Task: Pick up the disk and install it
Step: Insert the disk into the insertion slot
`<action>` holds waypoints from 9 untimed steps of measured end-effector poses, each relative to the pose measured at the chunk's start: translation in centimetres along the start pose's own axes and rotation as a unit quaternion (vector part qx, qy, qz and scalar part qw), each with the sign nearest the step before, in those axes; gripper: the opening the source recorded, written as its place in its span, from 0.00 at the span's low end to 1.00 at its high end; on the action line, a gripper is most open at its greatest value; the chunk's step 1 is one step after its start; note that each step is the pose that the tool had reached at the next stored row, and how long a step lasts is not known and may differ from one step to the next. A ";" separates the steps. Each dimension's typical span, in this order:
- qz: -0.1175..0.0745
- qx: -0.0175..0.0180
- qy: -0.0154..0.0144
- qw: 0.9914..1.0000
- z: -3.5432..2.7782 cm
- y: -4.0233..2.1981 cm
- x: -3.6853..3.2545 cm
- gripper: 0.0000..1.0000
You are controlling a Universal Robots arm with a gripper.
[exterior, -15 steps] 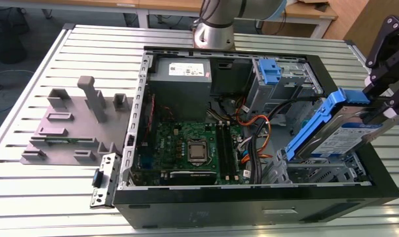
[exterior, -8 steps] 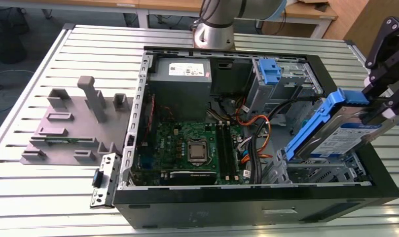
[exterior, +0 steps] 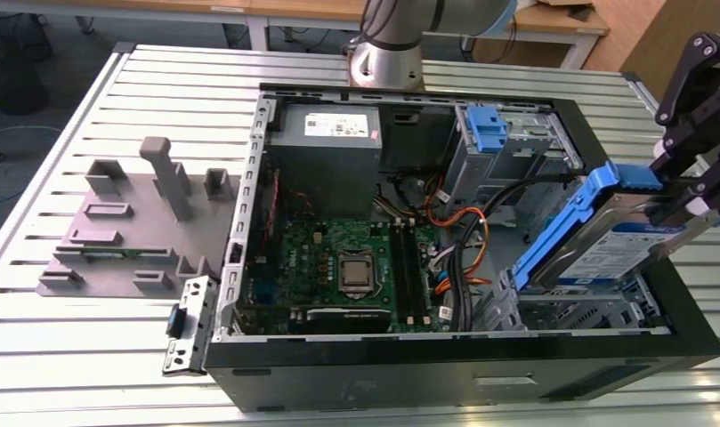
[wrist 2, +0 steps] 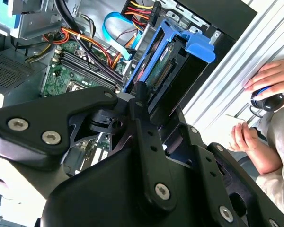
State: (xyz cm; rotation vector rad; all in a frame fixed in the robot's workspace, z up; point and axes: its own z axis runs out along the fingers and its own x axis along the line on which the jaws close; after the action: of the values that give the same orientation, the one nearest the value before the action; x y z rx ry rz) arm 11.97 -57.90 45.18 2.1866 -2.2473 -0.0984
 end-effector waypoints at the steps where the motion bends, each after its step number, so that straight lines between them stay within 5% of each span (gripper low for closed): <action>1: 0.000 0.000 0.000 1.000 0.05 0.00 0.00 0.35; 9: 0.000 0.000 0.000 1.000 0.96 -0.04 0.04 0.35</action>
State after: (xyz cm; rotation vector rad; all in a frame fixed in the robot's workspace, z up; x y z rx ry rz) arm 11.96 -57.90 44.21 2.1867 -2.2473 -0.0985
